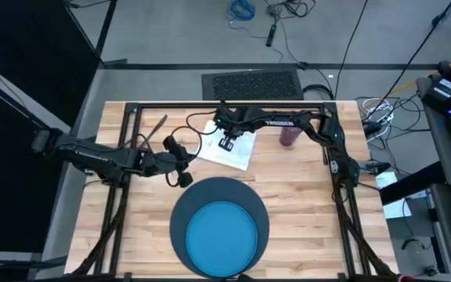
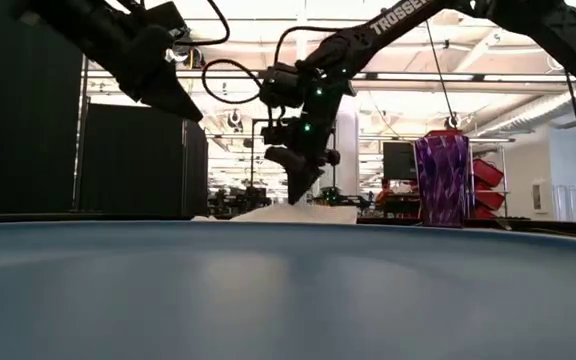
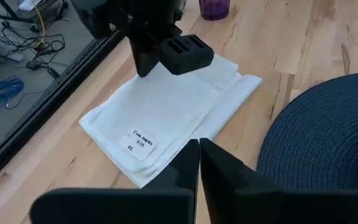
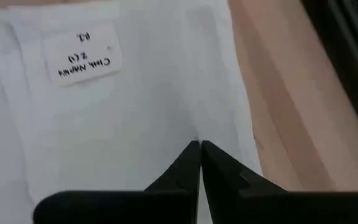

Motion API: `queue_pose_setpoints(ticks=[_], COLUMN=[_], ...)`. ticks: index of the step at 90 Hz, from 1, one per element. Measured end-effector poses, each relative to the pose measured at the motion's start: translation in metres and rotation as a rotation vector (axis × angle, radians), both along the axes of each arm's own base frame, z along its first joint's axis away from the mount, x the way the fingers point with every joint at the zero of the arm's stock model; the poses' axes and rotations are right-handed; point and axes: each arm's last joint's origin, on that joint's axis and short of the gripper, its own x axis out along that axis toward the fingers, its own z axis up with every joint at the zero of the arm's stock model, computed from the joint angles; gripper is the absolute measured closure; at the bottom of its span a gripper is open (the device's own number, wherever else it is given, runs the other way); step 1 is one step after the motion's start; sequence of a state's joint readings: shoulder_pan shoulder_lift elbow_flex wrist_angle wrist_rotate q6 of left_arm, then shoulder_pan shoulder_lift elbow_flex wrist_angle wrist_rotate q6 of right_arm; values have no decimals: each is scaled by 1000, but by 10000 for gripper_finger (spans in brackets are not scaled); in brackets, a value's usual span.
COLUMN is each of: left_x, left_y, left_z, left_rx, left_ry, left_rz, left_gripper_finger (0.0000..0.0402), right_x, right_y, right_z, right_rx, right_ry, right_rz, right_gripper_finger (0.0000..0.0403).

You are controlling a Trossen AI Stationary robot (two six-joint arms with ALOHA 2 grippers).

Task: Set table place
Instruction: Fold the white napkin

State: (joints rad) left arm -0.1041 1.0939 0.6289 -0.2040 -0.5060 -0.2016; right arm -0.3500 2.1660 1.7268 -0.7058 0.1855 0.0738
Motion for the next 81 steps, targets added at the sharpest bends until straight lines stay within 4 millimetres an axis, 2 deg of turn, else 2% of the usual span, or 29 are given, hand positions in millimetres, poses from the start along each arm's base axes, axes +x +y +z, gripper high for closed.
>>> queue_pose_setpoints(ticks=[50, 68, 81], left_x=[0, 0, -1], left_y=[0, 0, 2], left_z=[0, -1, -2], left_rx=[5, 6, 7], left_ry=[3, 10, 27], left_rz=[-4, -3, 6], left_gripper_finger=[401, 401, 401], right_x=[-2, 5, 2], right_y=[4, 3, -8], right_z=[0, 18, 24], right_rx=[-67, -125, -138], right_ry=[58, 33, 31], right_rz=[-28, -34, -63], right_gripper_finger=[403, 403, 403])
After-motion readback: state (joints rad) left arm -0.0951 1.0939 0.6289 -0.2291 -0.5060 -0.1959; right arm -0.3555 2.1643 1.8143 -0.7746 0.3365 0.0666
